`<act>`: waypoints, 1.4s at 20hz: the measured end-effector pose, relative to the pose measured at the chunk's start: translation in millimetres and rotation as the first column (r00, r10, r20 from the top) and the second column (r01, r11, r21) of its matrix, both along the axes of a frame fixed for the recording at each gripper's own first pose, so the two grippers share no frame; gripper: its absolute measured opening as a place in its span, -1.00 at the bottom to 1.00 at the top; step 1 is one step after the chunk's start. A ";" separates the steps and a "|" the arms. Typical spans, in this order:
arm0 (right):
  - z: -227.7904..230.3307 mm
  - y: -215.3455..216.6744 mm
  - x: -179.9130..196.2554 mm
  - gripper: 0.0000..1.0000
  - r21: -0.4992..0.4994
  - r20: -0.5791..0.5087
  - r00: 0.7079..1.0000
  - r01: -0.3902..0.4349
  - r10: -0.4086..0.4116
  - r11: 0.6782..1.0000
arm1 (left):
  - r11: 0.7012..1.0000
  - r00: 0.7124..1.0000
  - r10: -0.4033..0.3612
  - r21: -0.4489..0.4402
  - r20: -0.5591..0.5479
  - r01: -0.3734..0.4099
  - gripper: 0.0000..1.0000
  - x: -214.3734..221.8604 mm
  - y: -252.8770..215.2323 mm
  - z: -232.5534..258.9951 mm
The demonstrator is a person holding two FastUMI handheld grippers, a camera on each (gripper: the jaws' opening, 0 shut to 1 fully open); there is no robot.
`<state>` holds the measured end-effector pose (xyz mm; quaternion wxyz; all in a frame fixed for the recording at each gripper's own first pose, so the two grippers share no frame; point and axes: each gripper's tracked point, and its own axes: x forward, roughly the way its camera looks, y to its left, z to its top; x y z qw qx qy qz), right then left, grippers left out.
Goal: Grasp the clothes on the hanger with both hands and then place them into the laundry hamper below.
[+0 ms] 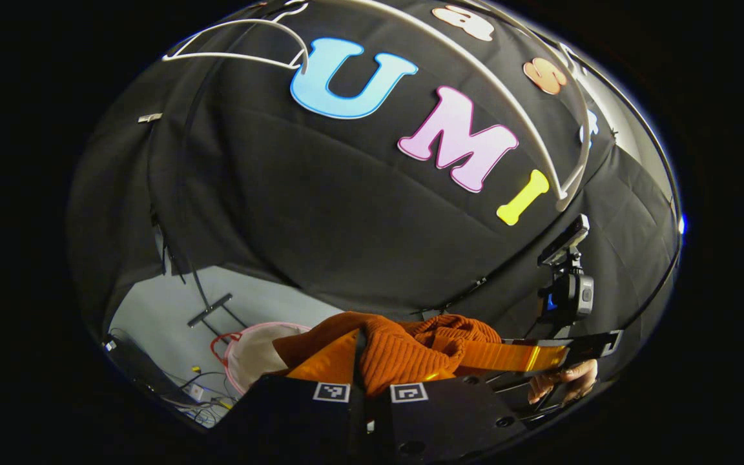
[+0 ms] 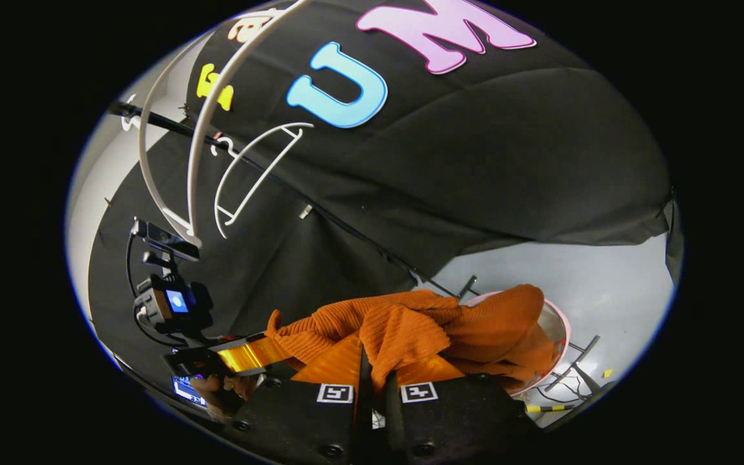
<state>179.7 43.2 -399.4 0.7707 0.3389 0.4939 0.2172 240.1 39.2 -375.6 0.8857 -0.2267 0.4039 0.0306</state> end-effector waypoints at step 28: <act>-40.4 -0.2 -21.8 0.97 -0.166 -0.131 0.991 -0.047 0.025 0.985 | 0.989 0.963 0.146 0.057 -0.228 -0.137 0.92 -41.7 28.6 -47.4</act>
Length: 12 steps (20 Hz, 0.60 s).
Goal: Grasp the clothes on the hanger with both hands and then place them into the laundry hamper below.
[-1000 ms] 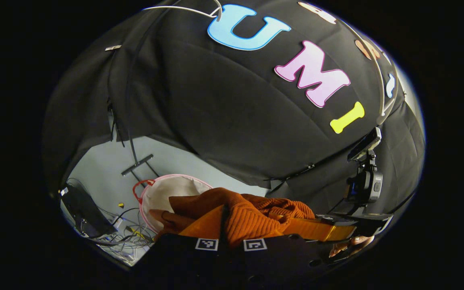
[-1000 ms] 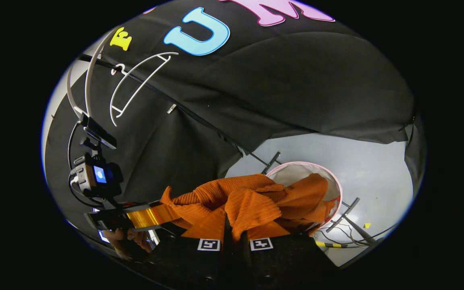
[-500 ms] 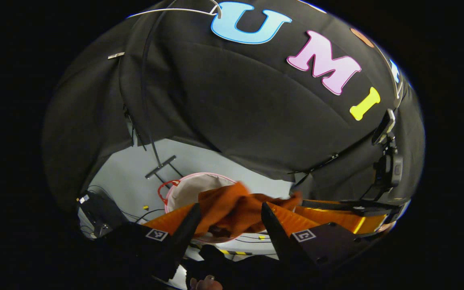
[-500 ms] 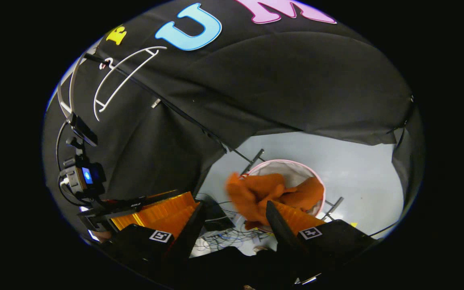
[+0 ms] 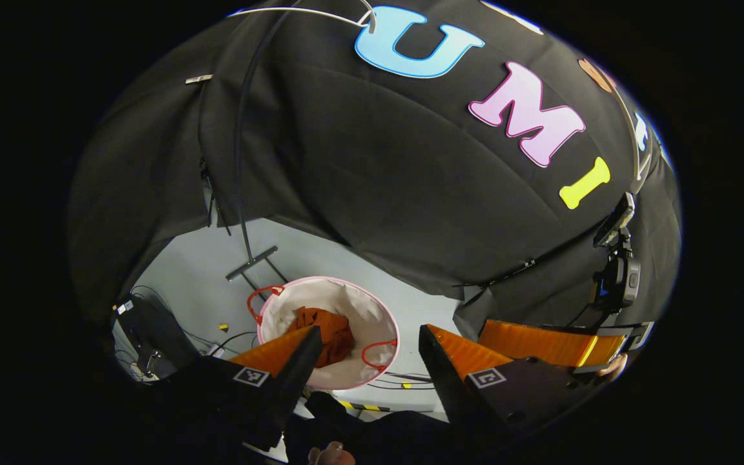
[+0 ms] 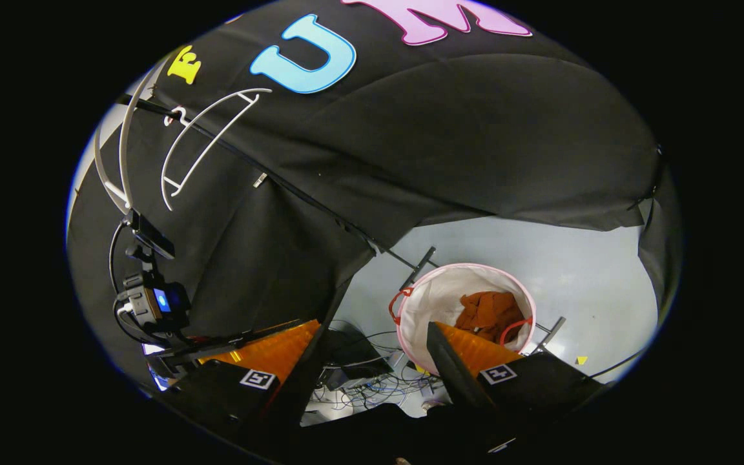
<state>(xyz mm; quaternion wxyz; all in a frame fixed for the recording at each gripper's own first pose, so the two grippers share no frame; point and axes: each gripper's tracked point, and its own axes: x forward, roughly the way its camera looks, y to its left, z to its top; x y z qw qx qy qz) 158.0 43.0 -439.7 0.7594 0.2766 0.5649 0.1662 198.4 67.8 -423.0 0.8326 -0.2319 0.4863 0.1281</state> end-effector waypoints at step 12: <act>49.9 25.3 -59.8 0.98 -0.041 0.081 0.985 0.154 -0.150 0.987 | 0.989 0.974 -0.149 0.019 0.169 0.148 0.92 -54.0 4.4 72.4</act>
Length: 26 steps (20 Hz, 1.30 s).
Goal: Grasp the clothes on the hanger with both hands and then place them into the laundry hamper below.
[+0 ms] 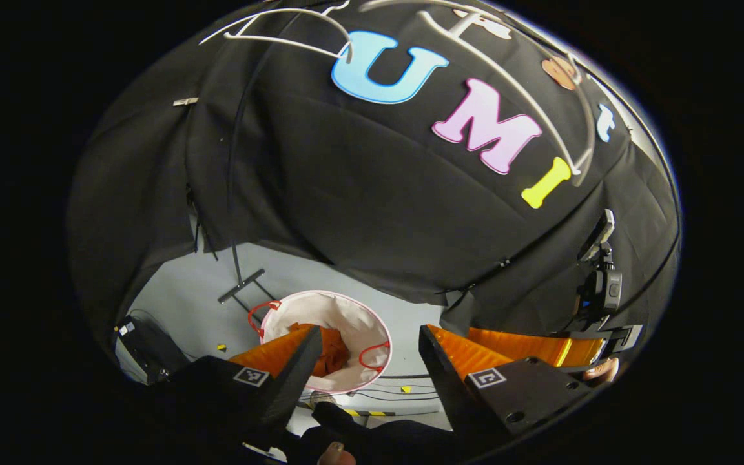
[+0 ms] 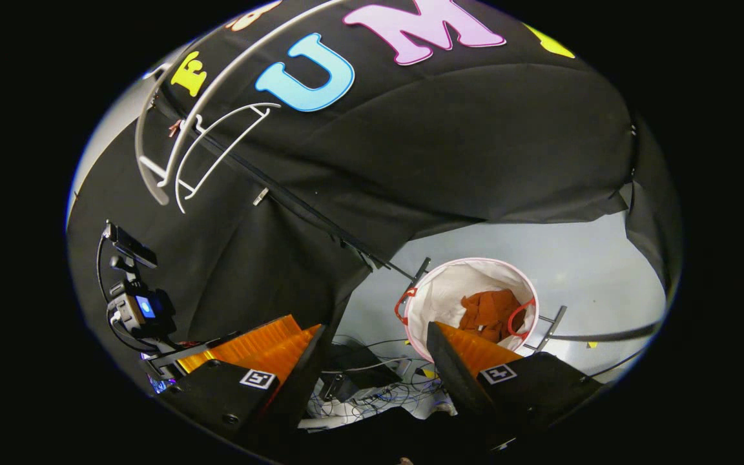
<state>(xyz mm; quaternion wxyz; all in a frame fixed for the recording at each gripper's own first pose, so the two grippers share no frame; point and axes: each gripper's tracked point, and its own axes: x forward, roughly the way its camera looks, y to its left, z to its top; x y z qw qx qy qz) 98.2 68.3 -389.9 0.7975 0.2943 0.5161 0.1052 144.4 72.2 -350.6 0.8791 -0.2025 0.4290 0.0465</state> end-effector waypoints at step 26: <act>354.3 -13.4 -82.6 0.83 -0.171 0.868 0.495 0.392 -0.050 0.904 | 0.942 0.636 -0.328 0.291 0.698 0.166 0.83 -141.9 -13.1 317.3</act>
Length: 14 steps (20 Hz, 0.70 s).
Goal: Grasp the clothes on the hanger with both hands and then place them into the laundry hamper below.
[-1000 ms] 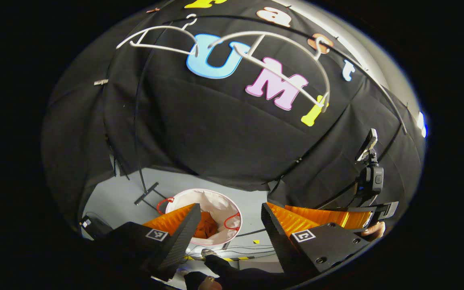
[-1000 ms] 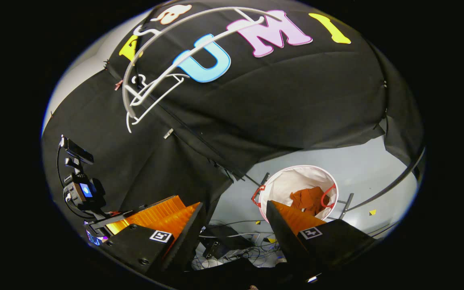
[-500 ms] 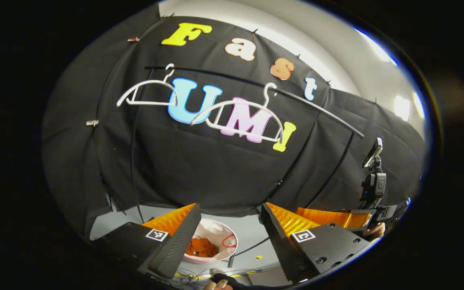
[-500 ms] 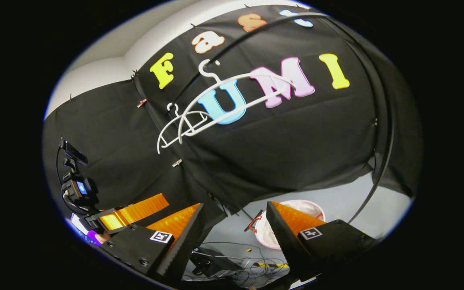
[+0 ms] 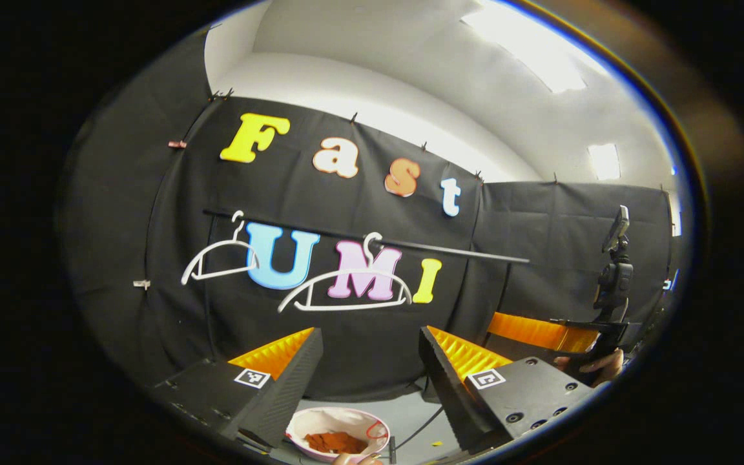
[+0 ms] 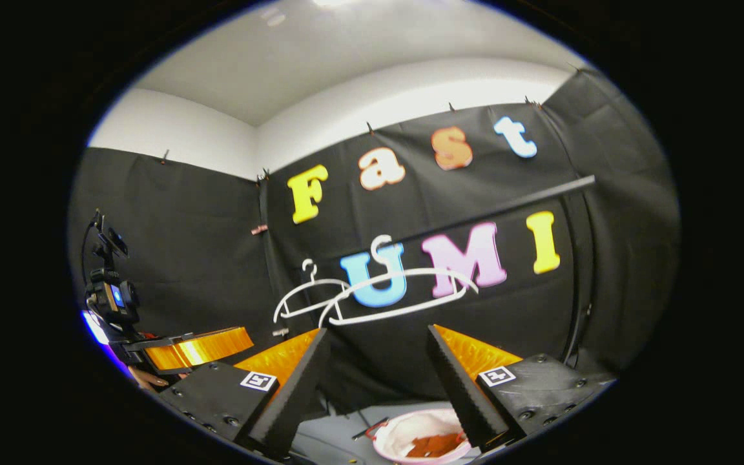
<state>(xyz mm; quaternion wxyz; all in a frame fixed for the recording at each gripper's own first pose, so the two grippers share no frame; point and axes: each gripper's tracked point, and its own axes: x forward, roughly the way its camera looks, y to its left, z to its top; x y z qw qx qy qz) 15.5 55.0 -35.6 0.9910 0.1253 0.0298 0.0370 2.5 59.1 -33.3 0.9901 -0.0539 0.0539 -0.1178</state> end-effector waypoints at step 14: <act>46.4 -43.9 -30.6 1.00 -0.066 0.159 0.987 0.036 -0.026 0.997 | 1.000 0.992 0.016 0.017 0.125 -0.018 0.90 -2.3 -55.6 18.0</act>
